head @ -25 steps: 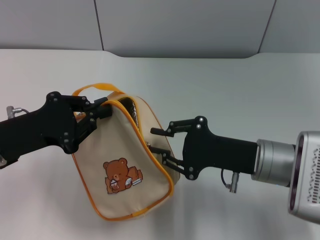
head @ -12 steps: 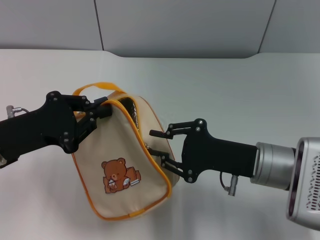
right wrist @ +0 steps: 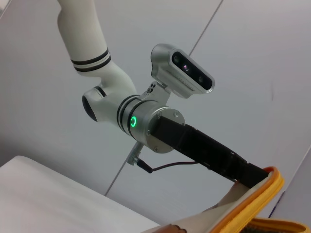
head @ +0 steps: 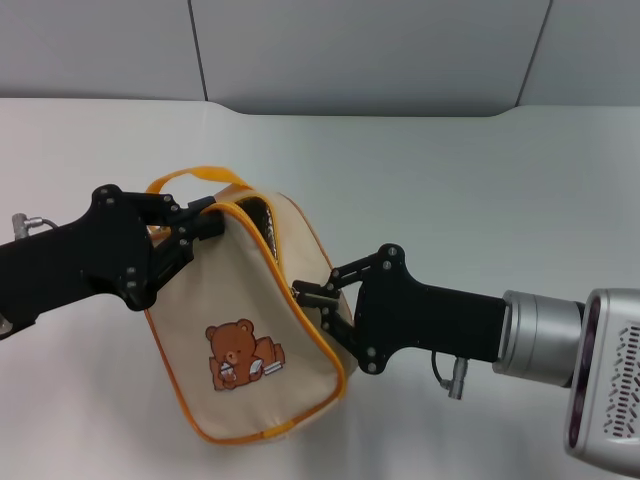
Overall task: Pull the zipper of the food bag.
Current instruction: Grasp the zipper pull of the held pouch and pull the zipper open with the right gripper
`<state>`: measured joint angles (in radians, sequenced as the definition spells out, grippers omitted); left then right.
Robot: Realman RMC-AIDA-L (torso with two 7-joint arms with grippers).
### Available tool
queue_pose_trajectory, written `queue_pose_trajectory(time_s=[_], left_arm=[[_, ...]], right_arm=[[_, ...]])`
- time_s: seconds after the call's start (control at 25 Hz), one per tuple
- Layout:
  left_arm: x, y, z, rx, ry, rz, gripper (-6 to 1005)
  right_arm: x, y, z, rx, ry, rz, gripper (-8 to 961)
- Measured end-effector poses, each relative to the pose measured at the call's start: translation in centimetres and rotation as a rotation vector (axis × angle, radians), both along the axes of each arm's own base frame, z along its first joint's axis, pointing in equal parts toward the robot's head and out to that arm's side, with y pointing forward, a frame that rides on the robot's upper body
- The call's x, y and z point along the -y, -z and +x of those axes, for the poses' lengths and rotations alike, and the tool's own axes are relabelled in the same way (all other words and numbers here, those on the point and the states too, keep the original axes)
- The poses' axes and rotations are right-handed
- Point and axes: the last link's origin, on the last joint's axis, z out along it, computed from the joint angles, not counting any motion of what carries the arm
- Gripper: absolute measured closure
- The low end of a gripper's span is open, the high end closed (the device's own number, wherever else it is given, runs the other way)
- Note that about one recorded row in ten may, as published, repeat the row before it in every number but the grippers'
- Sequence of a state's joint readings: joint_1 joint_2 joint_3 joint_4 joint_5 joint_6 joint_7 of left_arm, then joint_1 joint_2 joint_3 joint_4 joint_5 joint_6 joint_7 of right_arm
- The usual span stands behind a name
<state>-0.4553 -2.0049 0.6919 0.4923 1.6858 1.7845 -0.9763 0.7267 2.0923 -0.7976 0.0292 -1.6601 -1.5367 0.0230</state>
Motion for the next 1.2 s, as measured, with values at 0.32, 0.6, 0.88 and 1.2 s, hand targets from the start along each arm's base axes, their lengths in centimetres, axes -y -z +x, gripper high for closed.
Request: queue_pose_trajectory(time_s=[0.32,0.6,0.88,1.2], left_arm=[[0.1,-0.1,-0.1,0.003,-0.003,0.002,932],[0.1,-0.4,-0.5,0.013,-0.029,0.021,932],[-0.5,-1.0,-1.6,0.062,-0.138,0.098,932],[-1.2,-1.1,-2.3,0.08,-0.213,0.149,931]], right_arm=[[0.1,0.0,0.1,0.003,-0.001,-0.002,955],[0.5,-0.1,0.9,0.009,0.017,0.007,956],[1.1,-0.6,2.4,0.015,0.053,0.035,955],[1.4,-1.0,3.3,0.011,0.082,0.057,955]])
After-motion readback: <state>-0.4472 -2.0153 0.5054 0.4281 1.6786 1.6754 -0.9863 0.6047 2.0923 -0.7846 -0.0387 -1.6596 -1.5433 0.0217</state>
